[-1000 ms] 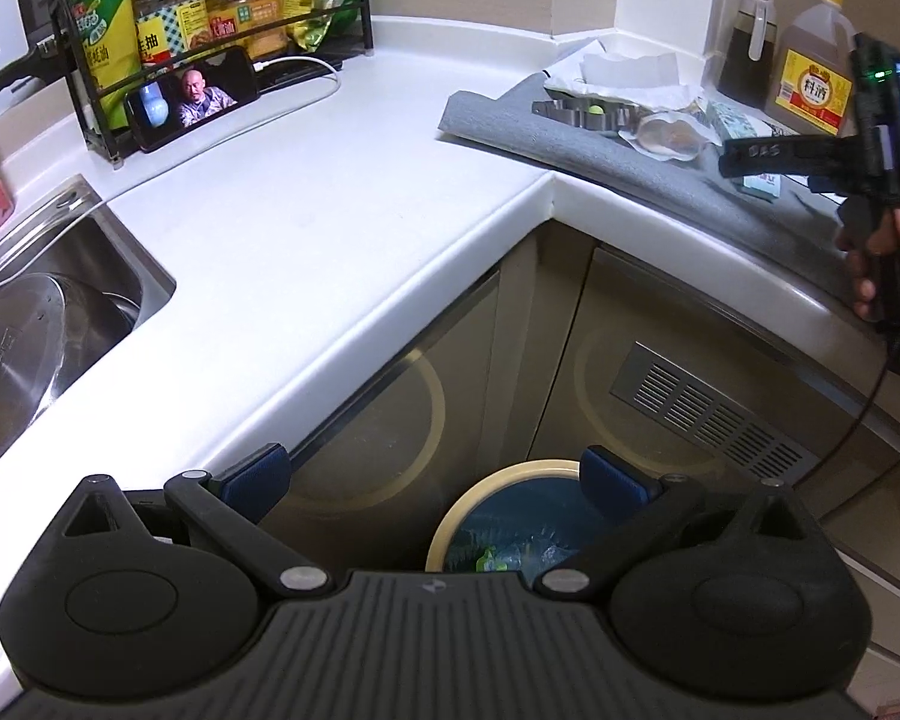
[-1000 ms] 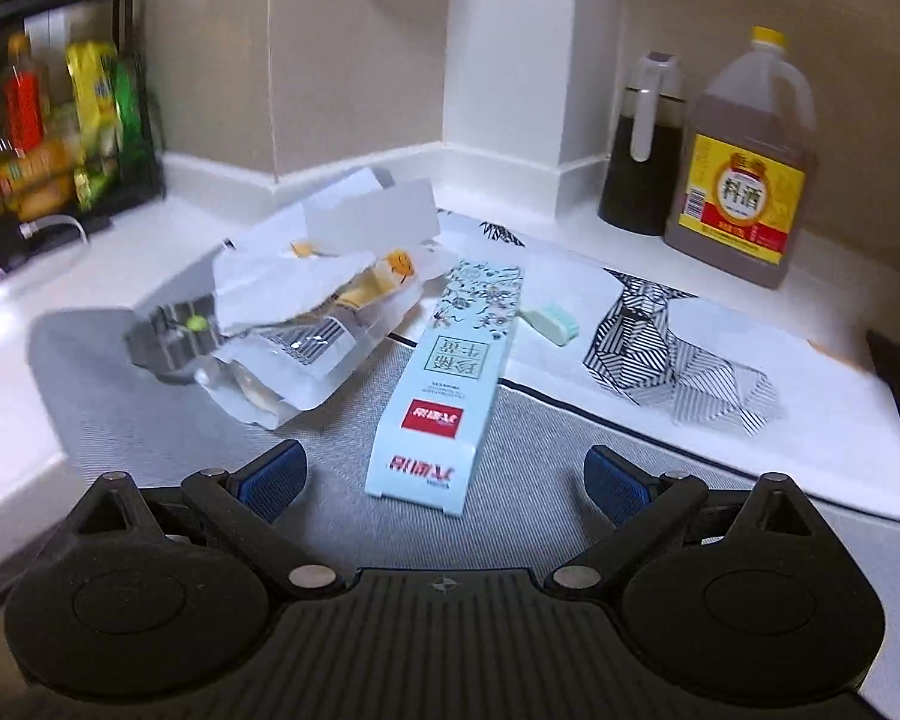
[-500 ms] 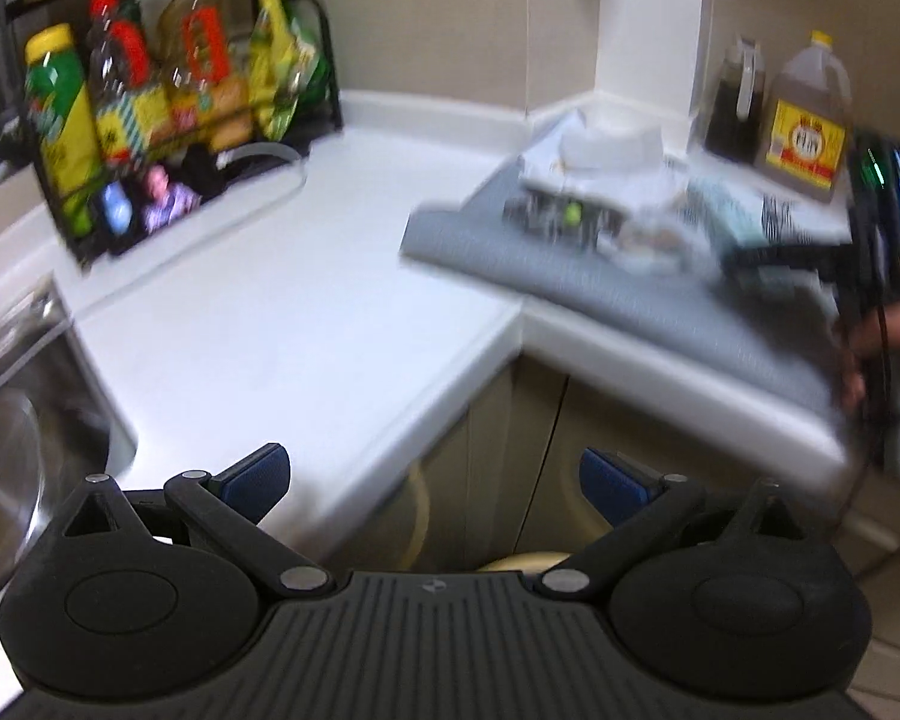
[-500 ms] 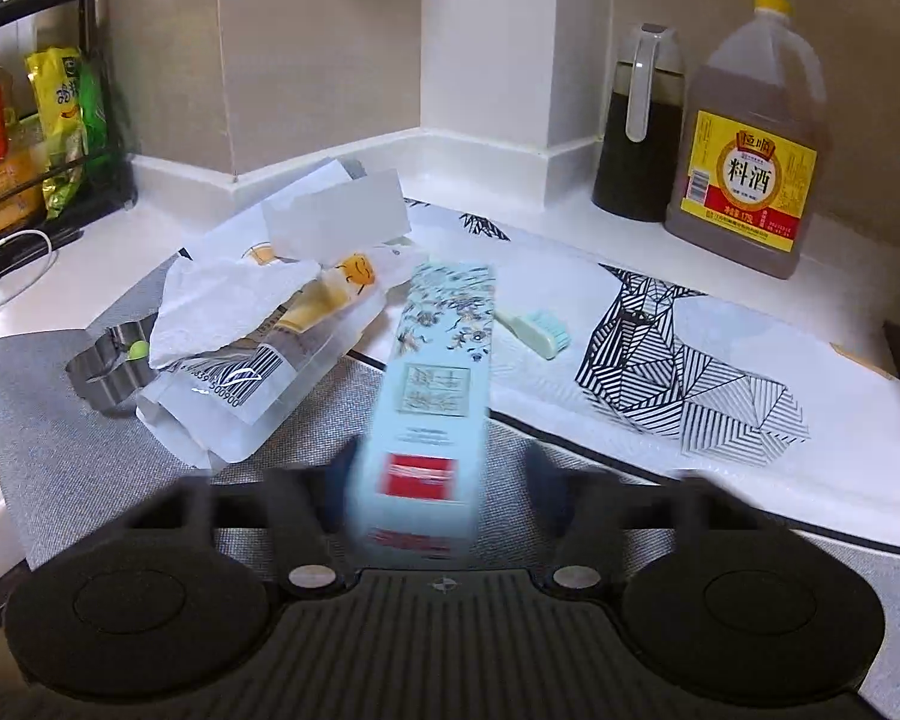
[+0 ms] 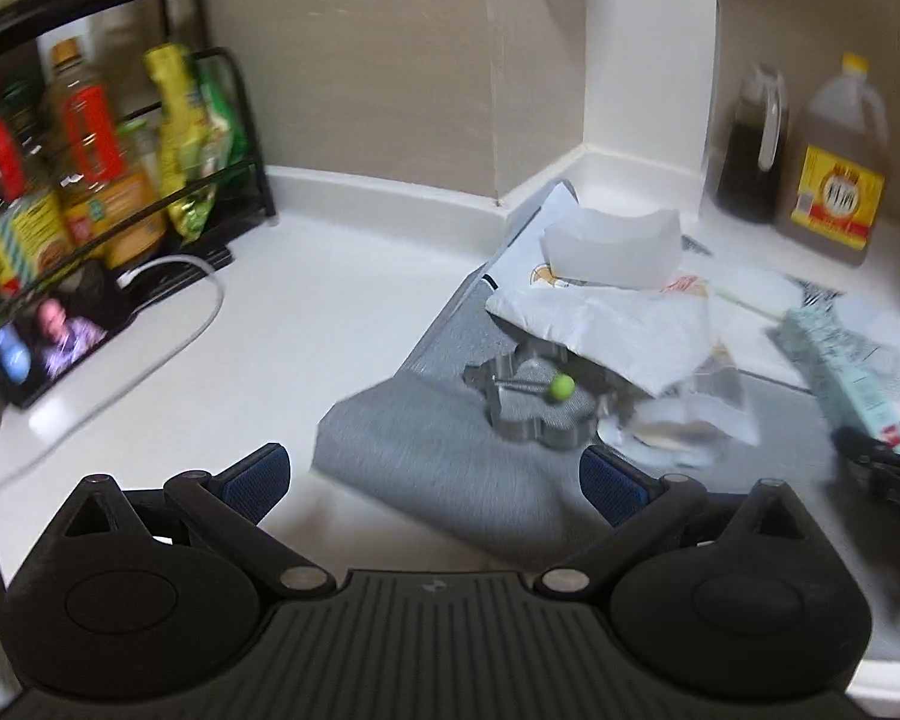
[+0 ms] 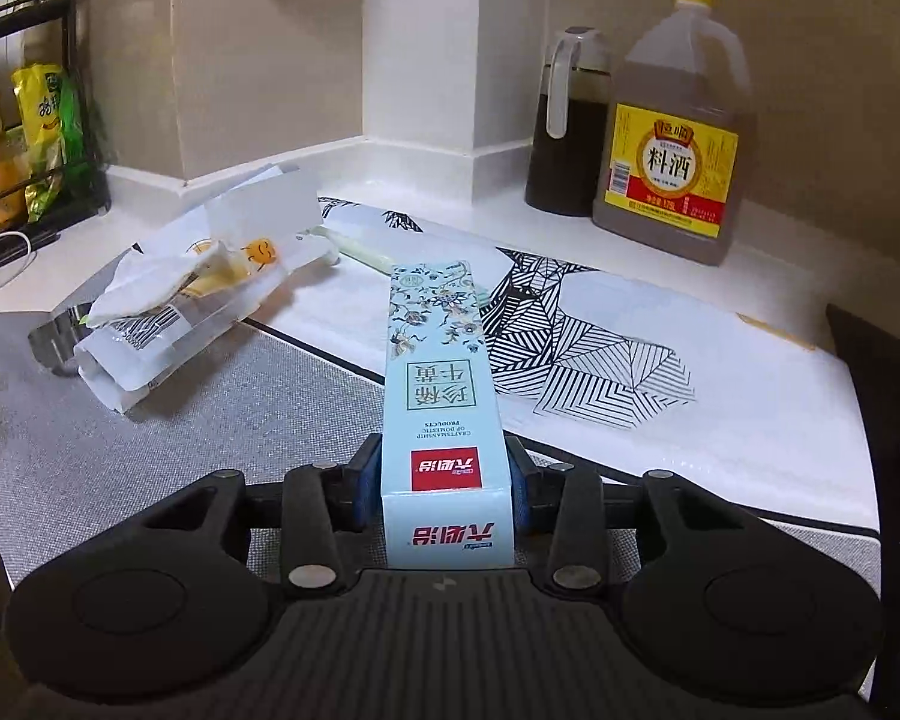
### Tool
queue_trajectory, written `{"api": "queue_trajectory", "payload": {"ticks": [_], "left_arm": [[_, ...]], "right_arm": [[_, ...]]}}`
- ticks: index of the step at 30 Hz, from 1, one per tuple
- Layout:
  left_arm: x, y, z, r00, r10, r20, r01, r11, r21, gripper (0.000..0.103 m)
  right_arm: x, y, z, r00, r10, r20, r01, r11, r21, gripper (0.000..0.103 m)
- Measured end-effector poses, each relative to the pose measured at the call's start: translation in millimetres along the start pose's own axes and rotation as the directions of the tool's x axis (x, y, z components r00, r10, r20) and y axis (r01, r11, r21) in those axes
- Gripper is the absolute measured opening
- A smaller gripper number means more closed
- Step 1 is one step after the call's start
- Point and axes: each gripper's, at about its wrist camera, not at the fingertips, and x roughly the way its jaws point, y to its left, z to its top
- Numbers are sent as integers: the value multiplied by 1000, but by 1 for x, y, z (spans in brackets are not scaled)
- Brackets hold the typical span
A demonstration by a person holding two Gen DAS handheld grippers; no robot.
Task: Collect trash
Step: 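Grasp the light-blue tissue box with the right tool while the left tool approaches the tissue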
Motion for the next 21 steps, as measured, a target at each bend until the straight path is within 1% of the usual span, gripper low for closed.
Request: {"api": "queue_trajectory", "payload": {"ticks": [2,4,5,7,9,12,15,18,20,21], "left_arm": [[12,-8,6,999,-33,-23,33,999,24,103],[22,-17,8,998,-44,-45,47,997,56,103],[27,-21,8,998,-36,-50,40,997,70,103],[38,-27,8,998,-19,-68,25,995,93,103],[50,-30,9,995,-10,-98,21,994,104,103],[67,-30,10,992,18,-129,-5,995,96,103],[74,-29,10,992,35,-118,-25,996,84,103],[76,-34,10,994,45,-96,-35,994,108,103],[79,-35,12,996,19,-92,-8,993,117,103],[81,-36,14,995,-13,-97,25,992,121,103]], "right_arm": [[1,-1,0,1000,12,-3,-12,1000,7,49],[2,0,0,1000,22,-5,-22,1000,7,54],[2,1,1,1000,24,-6,-24,1000,2,55],[4,3,1,1000,30,-10,-30,1000,-9,62],[4,3,2,999,34,-12,-34,999,-10,65],[5,3,2,999,37,-13,-37,999,-7,67],[5,4,2,999,41,-19,-41,999,-11,75],[6,5,2,999,44,-24,-44,999,-13,80],[6,5,2,999,44,-27,-44,999,-12,83],[7,5,3,999,44,-29,-44,999,-12,85]]}}
